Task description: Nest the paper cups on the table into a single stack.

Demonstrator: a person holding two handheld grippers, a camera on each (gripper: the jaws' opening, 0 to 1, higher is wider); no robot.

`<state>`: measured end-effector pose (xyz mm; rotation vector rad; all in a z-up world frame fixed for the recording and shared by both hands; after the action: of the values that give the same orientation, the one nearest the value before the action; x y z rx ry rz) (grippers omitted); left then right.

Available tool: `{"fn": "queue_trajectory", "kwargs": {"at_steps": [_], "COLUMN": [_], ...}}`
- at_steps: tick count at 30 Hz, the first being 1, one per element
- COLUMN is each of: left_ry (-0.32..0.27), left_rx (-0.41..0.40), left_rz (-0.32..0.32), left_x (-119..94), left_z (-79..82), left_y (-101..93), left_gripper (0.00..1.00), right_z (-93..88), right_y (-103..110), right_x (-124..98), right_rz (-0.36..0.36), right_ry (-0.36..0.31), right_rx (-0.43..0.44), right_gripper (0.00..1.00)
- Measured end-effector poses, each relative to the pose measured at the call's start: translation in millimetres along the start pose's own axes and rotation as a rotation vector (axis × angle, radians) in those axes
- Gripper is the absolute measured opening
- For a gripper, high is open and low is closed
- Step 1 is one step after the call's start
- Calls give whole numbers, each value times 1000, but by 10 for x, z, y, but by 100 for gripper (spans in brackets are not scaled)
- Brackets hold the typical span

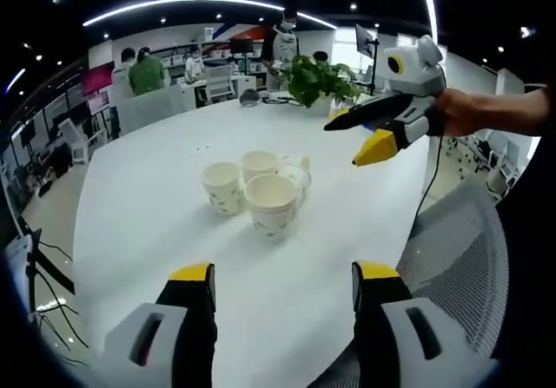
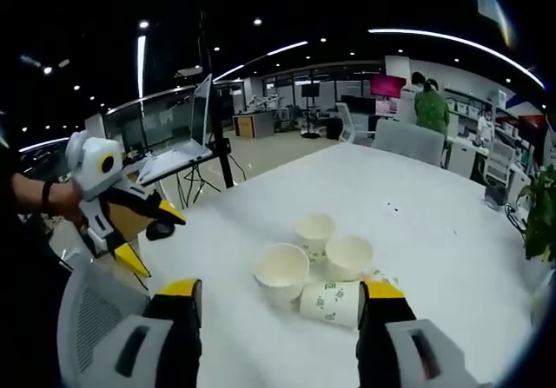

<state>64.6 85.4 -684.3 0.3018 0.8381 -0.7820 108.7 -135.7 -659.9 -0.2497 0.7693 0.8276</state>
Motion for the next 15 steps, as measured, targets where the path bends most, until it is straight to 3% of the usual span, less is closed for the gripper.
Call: {"fn": "queue_trajectory", "kwargs": {"at_steps": [7,15], "left_ry": [0,-6], "left_rx": [-6,-15], "left_rz": [0,2], "left_x": [13,-4], "left_z": [-14,-15], "left_y": [-4,-17], "left_gripper": [63,62], "right_z": [1,121], "right_y": [-40,-48], "right_x": [-10,-9], "right_rz": [-2,3], "right_ry": [5,3], "right_rx": [-1,-17], "right_gripper": [76,73]}}
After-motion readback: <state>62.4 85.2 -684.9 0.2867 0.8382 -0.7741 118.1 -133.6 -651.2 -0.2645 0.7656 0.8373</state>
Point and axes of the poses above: the point that each gripper's makers call its tool centre point, and the gripper's own axes: x roughly forward along the fingers, y roughly to its left, z roughly out of its top, the point moved 6 cm from there along -x, roughly backward along the fingers, and after that the axes turned 14 degrees about y, right-handed, at the moved point
